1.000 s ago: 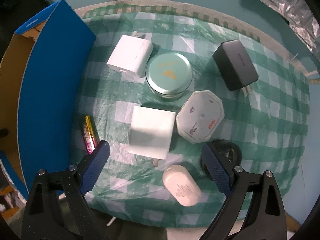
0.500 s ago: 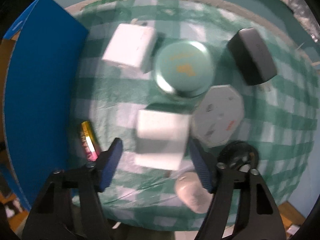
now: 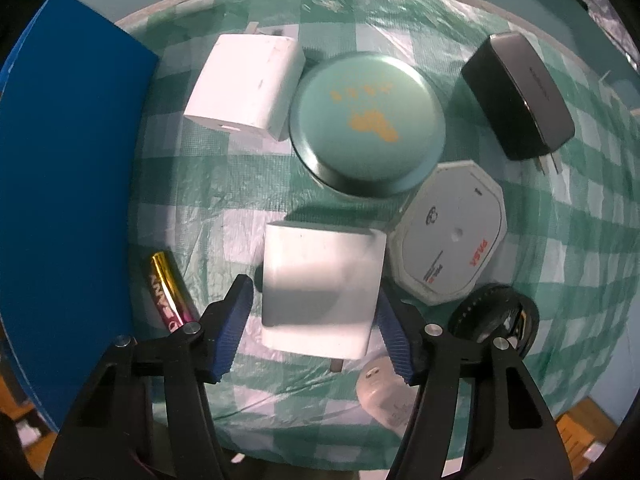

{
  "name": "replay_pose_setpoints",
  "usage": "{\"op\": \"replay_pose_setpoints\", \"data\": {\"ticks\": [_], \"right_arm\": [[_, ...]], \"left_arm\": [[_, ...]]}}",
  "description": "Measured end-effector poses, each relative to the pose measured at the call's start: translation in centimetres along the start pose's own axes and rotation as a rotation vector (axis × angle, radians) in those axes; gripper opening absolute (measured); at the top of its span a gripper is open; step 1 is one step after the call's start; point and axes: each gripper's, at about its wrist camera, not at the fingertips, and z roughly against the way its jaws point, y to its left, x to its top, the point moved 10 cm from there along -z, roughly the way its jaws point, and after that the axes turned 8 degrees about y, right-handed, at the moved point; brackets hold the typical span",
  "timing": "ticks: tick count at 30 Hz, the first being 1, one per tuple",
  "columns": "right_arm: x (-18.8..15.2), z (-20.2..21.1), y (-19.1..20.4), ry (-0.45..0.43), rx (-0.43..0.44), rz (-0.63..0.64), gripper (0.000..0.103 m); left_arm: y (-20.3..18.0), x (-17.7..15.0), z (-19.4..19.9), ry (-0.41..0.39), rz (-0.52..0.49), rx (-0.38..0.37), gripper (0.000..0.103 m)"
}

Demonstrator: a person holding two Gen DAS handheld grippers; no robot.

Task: Organize rigid objects
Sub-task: 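Grasp the square white charger with the right gripper, then carry the white charger into the box and open the right gripper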

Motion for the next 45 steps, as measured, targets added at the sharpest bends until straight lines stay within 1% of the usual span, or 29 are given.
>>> {"op": "replay_pose_setpoints", "data": {"ticks": [1,2,7,10,15,24,26,29,30,34,39,45], "right_arm": [[0.1,0.0,0.0,-0.006,-0.024,0.006,0.053],[0.1,0.0,0.1,-0.011,-0.028,0.011,0.053],[-0.6,0.0,0.5,-0.012,0.002,0.028,0.053],[-0.9,0.7,0.5,-0.024,-0.008,0.046,0.052],[-1.7,2.0,1.0,-0.015,-0.017,0.061,0.052],[-2.3,4.5,2.6,-0.043,-0.024,0.114,0.052],[-2.9,5.1,2.3,-0.046,-0.022,0.123,0.052],[-2.9,6.1,2.7,-0.051,-0.023,0.136,0.052],[-3.5,6.9,3.1,-0.052,-0.024,0.14,0.052],[-4.2,8.4,4.1,-0.059,-0.021,0.162,0.052],[-3.4,9.8,5.0,-0.07,-0.023,0.197,0.052],[-3.1,11.9,7.4,-0.091,-0.01,0.249,0.052]], "left_arm": [[0.0,0.1,0.2,-0.004,-0.001,0.001,0.012],[0.0,0.1,0.3,-0.005,-0.006,0.007,0.012],[-0.1,0.1,0.4,-0.002,-0.024,0.013,0.01],[-0.2,-0.1,0.6,-0.002,-0.028,0.011,0.01],[-0.3,-0.1,1.0,-0.009,-0.038,0.012,0.008],[-0.3,0.0,0.9,-0.008,-0.042,0.01,0.007],[-0.3,0.0,0.9,-0.009,-0.042,0.01,0.007],[-0.2,0.0,0.9,-0.008,-0.043,0.01,0.007],[-0.2,0.0,0.9,-0.008,-0.042,0.01,0.007],[-0.3,-0.1,0.9,-0.007,-0.042,0.007,0.007],[-0.2,-0.1,1.0,-0.007,-0.043,0.008,0.007],[-0.3,-0.1,0.9,-0.006,-0.044,0.008,0.007]]}}
